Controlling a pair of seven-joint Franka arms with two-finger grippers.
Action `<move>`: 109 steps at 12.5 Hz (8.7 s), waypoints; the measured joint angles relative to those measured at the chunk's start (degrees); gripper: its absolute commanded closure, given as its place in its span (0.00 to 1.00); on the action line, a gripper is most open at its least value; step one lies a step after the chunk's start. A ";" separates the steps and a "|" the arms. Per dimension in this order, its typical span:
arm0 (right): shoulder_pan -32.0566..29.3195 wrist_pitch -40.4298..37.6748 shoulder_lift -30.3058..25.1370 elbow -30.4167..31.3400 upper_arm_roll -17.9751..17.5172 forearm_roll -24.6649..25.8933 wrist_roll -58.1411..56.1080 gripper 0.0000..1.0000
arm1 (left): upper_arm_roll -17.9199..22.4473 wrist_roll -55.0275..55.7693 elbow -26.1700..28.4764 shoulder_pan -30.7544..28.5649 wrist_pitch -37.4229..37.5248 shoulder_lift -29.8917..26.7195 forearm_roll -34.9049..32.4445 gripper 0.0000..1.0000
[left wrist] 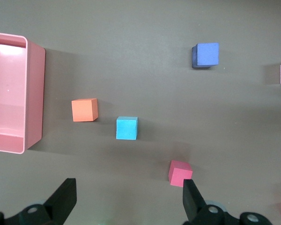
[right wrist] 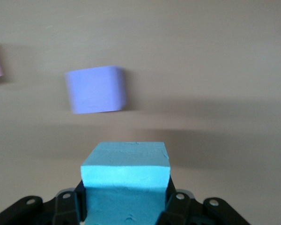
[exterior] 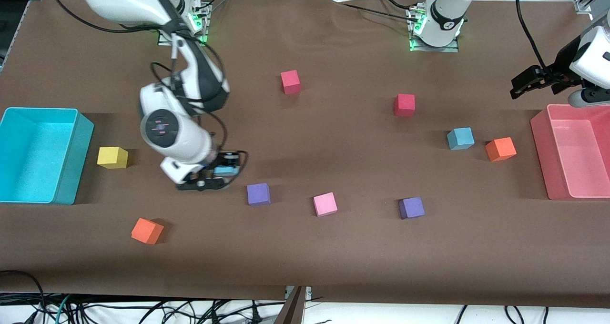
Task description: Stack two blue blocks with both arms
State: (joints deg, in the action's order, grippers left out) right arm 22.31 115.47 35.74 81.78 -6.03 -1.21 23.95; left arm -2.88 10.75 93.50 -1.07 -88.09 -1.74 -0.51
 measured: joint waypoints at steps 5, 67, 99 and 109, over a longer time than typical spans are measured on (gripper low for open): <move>10.57 0.30 14.97 -15.22 -2.72 1.01 13.03 0.67 | 0.51 0.00 2.86 -1.25 -3.13 0.11 0.00 0.00; 9.30 41.44 2.78 25.98 -4.33 -108.45 -143.53 0.00 | -5.00 15.66 2.79 25.22 -30.84 23.29 6.81 1.00; 9.31 41.46 1.63 28.88 -4.33 -109.16 -135.33 0.00 | 2.01 30.32 -21.14 40.25 -30.83 48.27 7.05 0.00; 8.21 34.40 -13.47 41.55 -4.27 -106.48 -108.62 0.00 | -2.54 7.14 4.56 12.98 -17.59 11.91 7.03 0.00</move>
State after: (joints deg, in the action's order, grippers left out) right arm 30.52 149.87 22.27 123.33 -10.30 -107.69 -84.67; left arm -5.42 17.89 98.06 11.91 -105.67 10.18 6.52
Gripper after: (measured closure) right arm 0.000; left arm 0.000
